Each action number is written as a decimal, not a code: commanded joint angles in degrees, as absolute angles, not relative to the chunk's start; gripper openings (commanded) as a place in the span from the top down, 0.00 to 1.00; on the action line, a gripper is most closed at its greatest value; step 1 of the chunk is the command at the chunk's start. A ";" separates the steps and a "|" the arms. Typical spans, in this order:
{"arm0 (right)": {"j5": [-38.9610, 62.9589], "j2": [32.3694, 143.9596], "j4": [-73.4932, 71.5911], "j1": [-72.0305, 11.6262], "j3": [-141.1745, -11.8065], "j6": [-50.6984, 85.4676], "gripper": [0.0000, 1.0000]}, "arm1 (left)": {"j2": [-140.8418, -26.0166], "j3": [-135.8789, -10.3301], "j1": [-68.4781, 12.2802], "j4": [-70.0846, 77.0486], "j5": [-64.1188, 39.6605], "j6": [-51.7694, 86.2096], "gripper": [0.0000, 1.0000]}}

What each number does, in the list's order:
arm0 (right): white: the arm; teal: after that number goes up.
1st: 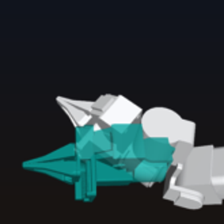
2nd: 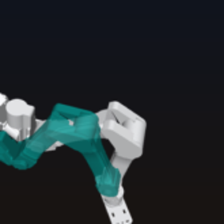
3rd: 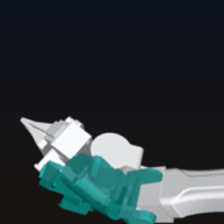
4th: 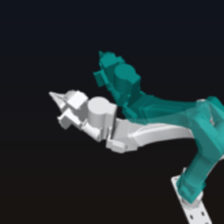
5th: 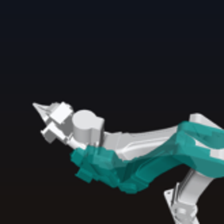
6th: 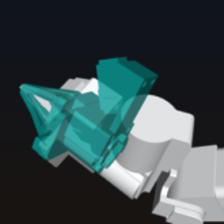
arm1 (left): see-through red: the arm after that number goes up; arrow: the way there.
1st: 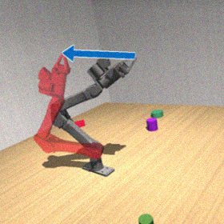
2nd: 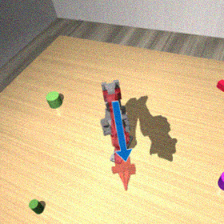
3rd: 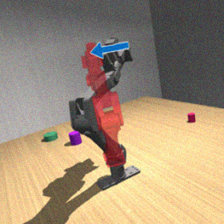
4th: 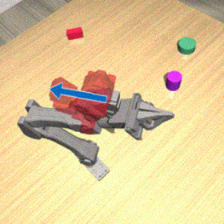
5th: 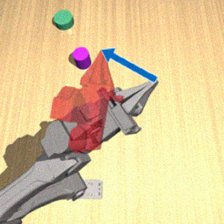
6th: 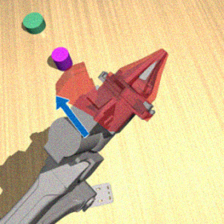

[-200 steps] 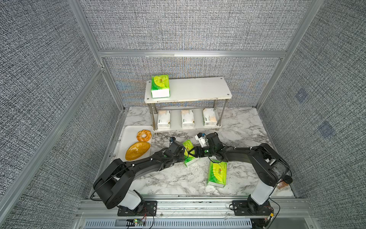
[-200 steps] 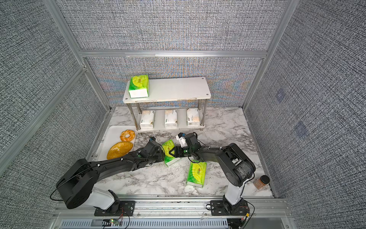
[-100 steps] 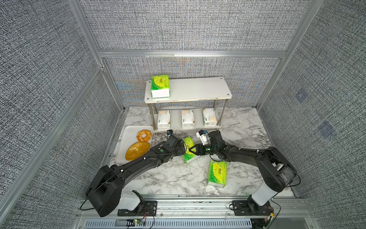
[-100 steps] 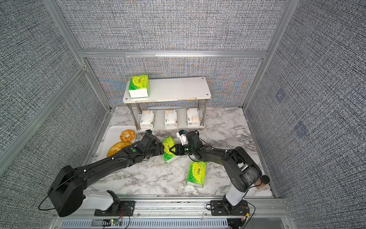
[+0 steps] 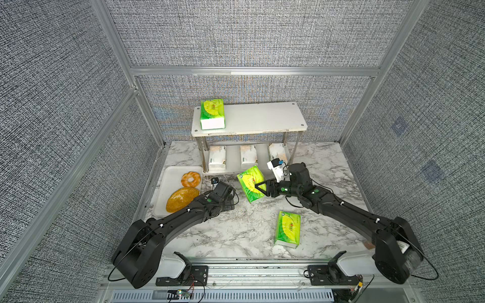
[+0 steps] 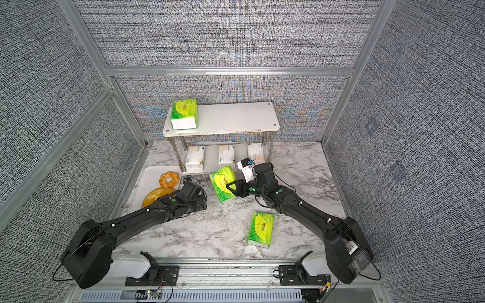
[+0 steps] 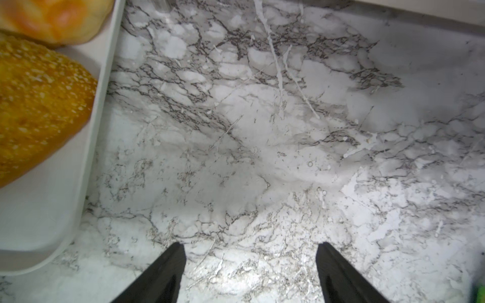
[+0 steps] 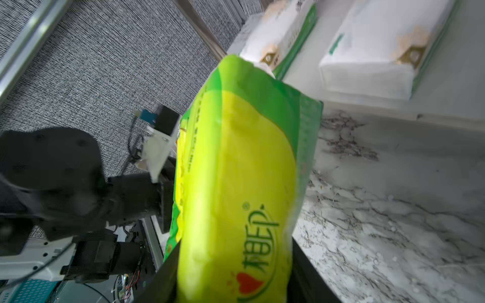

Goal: Place the tissue boxes on the shelf by color
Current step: Pick up the box of tissues from the center of the board, then place a box of tissues on the shelf.

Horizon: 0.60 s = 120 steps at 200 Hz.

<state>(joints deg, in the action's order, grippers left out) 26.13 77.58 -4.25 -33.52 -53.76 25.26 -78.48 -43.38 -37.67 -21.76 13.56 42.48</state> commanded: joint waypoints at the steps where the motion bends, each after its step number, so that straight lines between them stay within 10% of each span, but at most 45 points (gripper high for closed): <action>1: 24.48 75.27 -4.44 -33.57 -56.84 23.99 0.48 | -78.88 -43.08 -37.62 -20.92 14.26 41.96 0.18; 120: 12.83 80.69 -12.42 -33.01 -77.95 23.46 0.48 | -84.14 -45.88 -40.42 -20.83 14.89 41.13 0.18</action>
